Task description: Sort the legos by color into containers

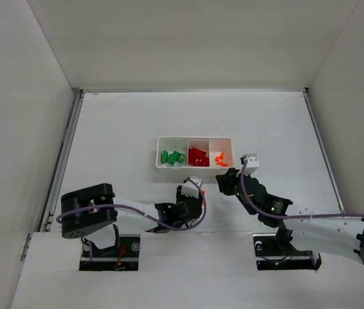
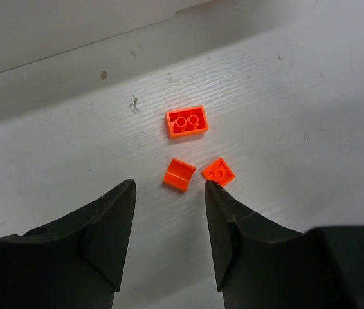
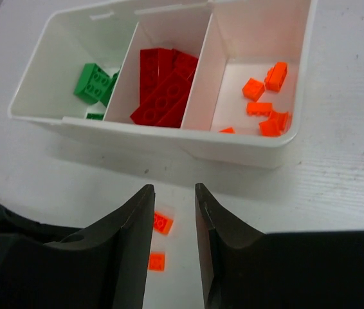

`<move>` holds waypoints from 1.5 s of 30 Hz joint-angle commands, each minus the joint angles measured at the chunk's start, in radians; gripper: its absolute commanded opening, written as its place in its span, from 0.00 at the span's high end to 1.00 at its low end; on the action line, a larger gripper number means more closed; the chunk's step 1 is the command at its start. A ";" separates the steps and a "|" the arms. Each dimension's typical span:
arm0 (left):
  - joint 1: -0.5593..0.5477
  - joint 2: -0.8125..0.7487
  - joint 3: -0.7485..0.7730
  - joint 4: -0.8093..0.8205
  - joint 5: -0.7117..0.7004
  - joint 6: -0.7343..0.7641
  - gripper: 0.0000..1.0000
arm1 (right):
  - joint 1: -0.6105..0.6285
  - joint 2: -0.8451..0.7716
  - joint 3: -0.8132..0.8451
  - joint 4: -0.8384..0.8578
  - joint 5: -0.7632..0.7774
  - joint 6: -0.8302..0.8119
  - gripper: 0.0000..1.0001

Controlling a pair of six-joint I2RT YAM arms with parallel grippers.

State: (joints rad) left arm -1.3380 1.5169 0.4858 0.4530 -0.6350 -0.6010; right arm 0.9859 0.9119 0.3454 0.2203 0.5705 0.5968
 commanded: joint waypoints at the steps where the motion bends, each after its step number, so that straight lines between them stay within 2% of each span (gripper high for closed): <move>1: 0.004 0.006 0.031 0.018 0.004 0.001 0.57 | 0.058 -0.018 -0.006 -0.001 0.086 0.050 0.63; 11: 0.020 0.046 0.054 -0.003 0.011 -0.016 0.65 | 0.116 -0.028 -0.029 -0.013 0.120 0.096 0.62; 16: 0.024 0.074 0.073 -0.020 0.020 -0.022 0.71 | 0.141 -0.044 -0.042 -0.068 0.121 0.126 0.58; 19: 0.026 0.078 0.073 -0.025 0.023 -0.028 0.78 | 0.153 -0.051 -0.046 -0.102 0.121 0.146 0.54; 27: 0.026 -0.030 0.039 -0.051 0.017 -0.028 0.86 | 0.145 -0.080 -0.077 -0.105 0.115 0.156 0.52; 36: 0.027 -0.247 0.040 -0.120 0.026 -0.003 0.86 | 0.139 -0.165 -0.126 -0.085 0.114 0.175 0.52; 41: 0.032 -0.198 0.083 -0.204 0.057 0.023 0.78 | 0.135 -0.113 -0.108 -0.087 0.103 0.172 0.53; 45: 0.018 -0.144 0.068 -0.194 0.055 0.009 0.73 | 0.135 -0.082 -0.094 -0.085 0.103 0.166 0.53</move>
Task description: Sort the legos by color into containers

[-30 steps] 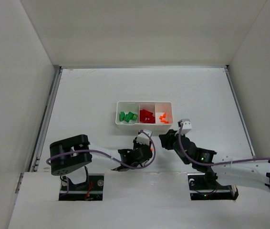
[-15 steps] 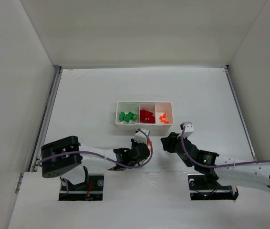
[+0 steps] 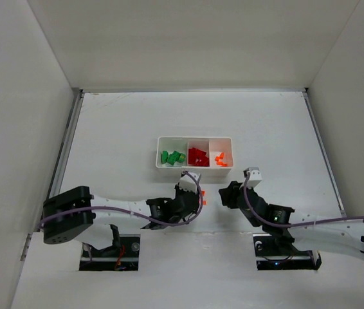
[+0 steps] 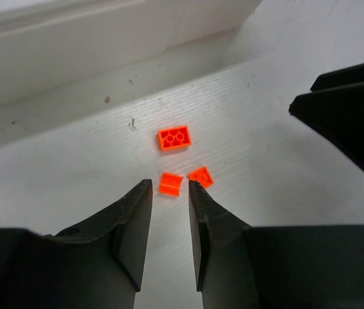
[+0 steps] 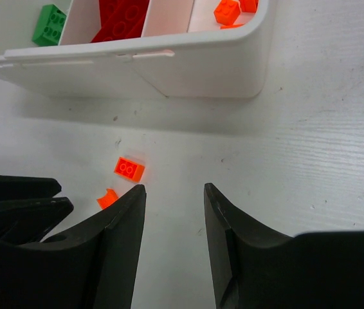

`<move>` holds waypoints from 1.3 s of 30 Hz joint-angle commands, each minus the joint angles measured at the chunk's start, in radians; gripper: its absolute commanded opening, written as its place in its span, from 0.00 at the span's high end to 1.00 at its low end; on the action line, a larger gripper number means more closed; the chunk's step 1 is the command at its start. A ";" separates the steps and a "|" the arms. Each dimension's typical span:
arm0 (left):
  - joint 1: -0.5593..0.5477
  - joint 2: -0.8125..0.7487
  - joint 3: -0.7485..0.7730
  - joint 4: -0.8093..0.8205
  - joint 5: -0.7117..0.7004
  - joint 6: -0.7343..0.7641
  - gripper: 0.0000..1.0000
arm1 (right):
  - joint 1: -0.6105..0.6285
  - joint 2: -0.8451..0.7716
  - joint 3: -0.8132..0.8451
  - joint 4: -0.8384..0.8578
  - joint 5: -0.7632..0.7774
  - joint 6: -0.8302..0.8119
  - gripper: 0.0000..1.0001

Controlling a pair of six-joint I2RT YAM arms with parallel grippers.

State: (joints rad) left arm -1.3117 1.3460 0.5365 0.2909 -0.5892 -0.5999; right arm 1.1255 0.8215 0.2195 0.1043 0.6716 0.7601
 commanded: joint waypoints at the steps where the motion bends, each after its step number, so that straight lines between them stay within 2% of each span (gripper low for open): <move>1: -0.008 0.038 0.016 -0.029 0.011 0.005 0.72 | -0.007 0.008 0.032 0.031 0.000 0.002 0.53; 13: -0.004 0.206 0.056 0.030 0.026 0.020 0.69 | -0.007 -0.030 0.012 0.032 0.000 0.012 0.52; 22: 0.006 0.234 0.057 0.056 0.026 0.023 0.69 | -0.005 -0.025 0.015 0.032 0.003 0.012 0.52; 32: 0.009 0.265 0.069 0.059 0.017 0.022 0.79 | -0.005 -0.044 0.006 0.037 0.003 0.013 0.52; 39: 0.009 0.225 0.054 0.048 0.011 0.031 0.87 | -0.005 -0.044 0.004 0.043 0.008 0.010 0.52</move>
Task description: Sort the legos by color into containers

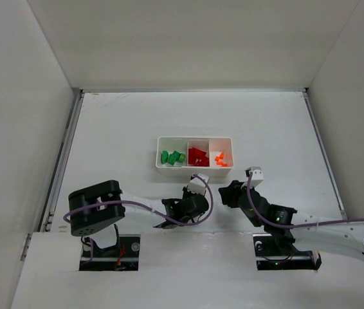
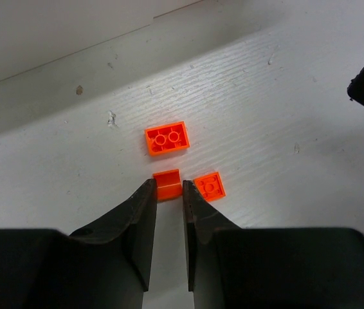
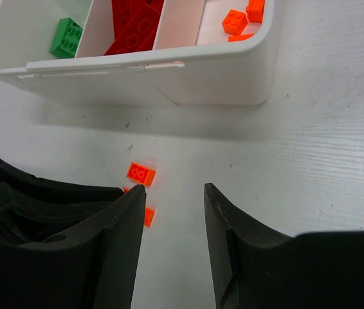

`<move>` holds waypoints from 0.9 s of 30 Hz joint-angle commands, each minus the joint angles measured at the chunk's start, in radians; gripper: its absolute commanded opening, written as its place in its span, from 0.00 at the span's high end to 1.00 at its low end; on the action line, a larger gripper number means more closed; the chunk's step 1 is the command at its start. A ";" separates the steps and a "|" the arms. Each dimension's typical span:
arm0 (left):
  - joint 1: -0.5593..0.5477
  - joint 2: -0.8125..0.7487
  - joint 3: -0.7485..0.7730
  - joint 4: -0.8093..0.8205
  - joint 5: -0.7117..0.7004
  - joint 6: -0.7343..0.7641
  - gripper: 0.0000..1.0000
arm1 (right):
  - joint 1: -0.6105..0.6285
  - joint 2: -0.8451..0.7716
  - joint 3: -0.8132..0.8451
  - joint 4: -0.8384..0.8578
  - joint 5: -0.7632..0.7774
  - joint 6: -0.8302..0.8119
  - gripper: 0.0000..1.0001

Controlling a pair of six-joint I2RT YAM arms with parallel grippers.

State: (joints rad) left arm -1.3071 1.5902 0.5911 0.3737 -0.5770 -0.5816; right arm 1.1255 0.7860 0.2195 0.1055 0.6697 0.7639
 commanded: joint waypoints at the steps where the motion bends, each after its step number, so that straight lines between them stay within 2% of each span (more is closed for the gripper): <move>1: 0.003 -0.032 -0.008 -0.035 -0.006 0.012 0.88 | -0.005 -0.011 0.003 0.042 0.011 0.006 0.52; 5: -0.008 -0.122 -0.046 -0.039 -0.033 0.012 0.90 | -0.005 -0.022 -0.002 0.042 0.008 0.009 0.52; 9: -0.001 -0.284 -0.070 -0.081 -0.029 0.011 0.90 | -0.007 -0.019 -0.002 0.045 0.005 0.009 0.52; 14: 0.062 -0.397 0.012 -0.130 0.029 0.052 0.90 | -0.005 -0.016 -0.002 0.046 0.011 0.009 0.52; 17: 0.134 -0.359 0.100 -0.118 0.116 0.081 0.90 | -0.005 -0.021 -0.003 0.046 0.011 0.009 0.52; 20: 0.209 -0.250 0.206 -0.101 0.213 0.091 0.90 | -0.005 -0.024 -0.006 0.046 0.011 0.014 0.53; 27: 0.277 -0.044 0.389 -0.070 0.299 0.112 0.88 | -0.005 -0.031 -0.014 0.062 -0.005 0.020 0.58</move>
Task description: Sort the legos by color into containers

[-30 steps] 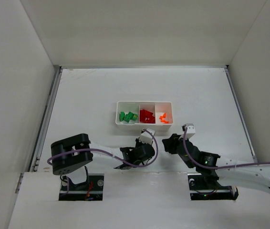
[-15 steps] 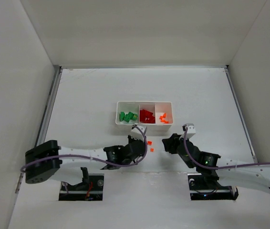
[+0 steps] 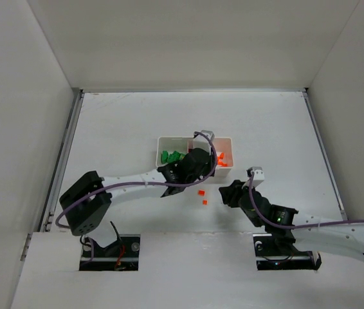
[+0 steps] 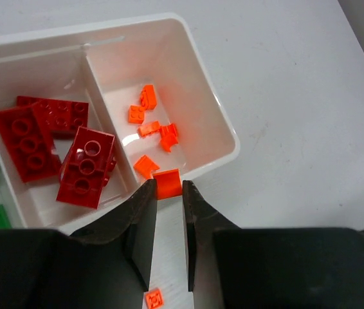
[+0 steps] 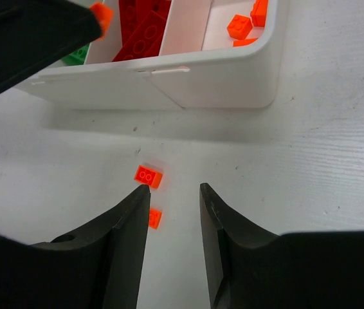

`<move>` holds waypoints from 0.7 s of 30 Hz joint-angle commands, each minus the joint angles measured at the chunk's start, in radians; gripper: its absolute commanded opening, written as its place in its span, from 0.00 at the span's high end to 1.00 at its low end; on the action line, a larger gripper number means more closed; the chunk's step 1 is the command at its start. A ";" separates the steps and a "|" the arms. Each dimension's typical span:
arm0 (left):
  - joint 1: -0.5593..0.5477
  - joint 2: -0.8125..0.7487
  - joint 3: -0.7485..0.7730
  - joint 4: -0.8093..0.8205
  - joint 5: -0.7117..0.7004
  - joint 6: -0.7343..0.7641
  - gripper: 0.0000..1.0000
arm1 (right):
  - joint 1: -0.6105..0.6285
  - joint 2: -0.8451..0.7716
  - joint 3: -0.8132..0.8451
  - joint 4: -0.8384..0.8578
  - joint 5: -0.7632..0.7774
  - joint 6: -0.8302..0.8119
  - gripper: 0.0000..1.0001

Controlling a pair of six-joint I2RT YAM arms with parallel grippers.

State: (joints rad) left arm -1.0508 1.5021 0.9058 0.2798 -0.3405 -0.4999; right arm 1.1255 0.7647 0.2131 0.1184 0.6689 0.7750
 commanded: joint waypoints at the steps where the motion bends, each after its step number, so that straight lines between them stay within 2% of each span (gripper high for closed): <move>1: 0.025 0.067 0.093 0.024 0.069 0.034 0.88 | -0.002 -0.011 -0.008 0.049 0.000 0.007 0.58; 4: 0.038 0.133 0.146 0.022 0.077 0.037 0.86 | 0.001 -0.015 -0.011 0.053 -0.003 0.003 0.58; 7: 0.042 0.181 0.188 0.021 0.074 0.041 0.80 | 0.004 -0.030 -0.017 0.053 0.003 0.003 0.57; 11: 0.042 0.175 0.199 0.029 0.067 0.047 0.61 | 0.006 -0.048 -0.024 0.055 0.001 0.004 0.56; 14: 0.030 0.109 0.147 0.033 0.040 0.050 0.53 | 0.009 -0.059 -0.029 0.055 0.008 0.004 0.56; 16: 0.016 0.048 0.085 0.042 0.006 0.058 0.53 | 0.010 -0.059 -0.029 0.055 0.009 0.004 0.56; 19: -0.030 -0.063 -0.039 0.047 -0.063 0.055 0.62 | 0.010 -0.051 -0.026 0.055 -0.002 0.004 0.59; 21: -0.091 -0.137 -0.141 0.048 -0.156 0.044 0.66 | 0.010 -0.041 -0.023 0.055 0.003 0.003 0.62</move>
State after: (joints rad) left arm -1.0756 1.4704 0.8558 0.3058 -0.3756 -0.4603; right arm 1.1275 0.7170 0.1925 0.1280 0.6655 0.7750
